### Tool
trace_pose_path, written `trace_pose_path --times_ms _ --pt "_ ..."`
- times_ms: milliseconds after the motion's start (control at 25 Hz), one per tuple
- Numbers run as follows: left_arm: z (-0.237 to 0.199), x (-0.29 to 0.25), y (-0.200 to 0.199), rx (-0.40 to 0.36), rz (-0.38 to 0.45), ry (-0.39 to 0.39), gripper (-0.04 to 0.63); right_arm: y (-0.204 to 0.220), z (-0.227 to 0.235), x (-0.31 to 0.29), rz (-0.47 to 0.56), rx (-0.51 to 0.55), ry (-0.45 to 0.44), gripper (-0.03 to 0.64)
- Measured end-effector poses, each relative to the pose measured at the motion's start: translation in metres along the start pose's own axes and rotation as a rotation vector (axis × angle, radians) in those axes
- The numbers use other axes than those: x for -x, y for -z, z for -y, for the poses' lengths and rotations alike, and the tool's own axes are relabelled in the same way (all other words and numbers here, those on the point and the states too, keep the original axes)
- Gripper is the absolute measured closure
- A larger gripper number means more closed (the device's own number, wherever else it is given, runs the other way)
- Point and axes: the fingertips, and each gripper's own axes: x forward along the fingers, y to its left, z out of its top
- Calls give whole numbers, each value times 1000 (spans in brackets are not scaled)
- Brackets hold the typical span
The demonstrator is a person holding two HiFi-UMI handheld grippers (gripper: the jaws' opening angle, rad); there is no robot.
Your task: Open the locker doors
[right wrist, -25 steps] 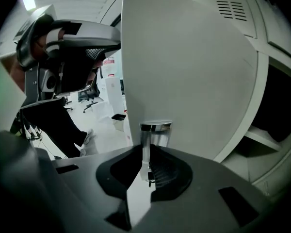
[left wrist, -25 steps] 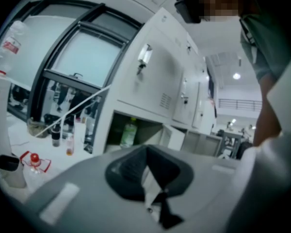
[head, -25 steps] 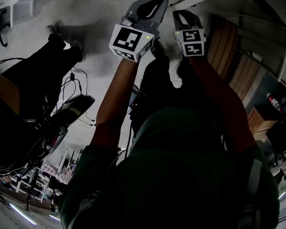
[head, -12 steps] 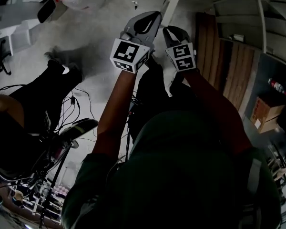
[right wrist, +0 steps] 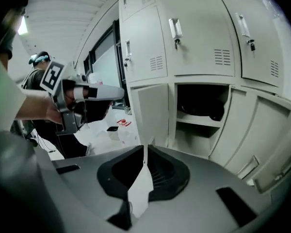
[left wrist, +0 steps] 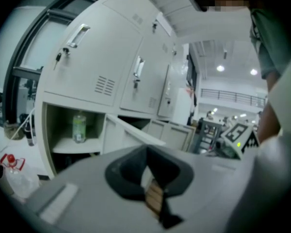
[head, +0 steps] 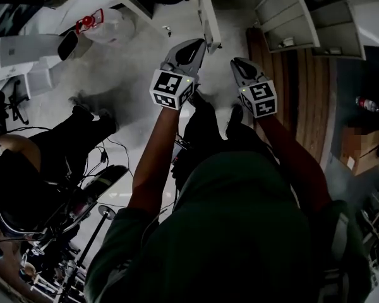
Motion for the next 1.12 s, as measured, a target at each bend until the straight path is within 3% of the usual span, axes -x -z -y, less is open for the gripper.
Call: trace_pose_path --times_ms 280,440,600,880,1120 --pt "32 45 -58 -45 95 -49 594 -83 19 91 219 -42 -62 611" --pt "56 90 -106 -69 193 -94 594 -128 21 148 308 -11 -107 612" --pt "88 129 -149 -148 263 -121 594 -163 15 204 389 42 -145 612" --pt "137 176 -187 -247 326 -155 594 -190 7 280 489 84 -171 612" --pt "166 178 -201 -268 364 -170 594 -192 19 319 534 112 -163 613"
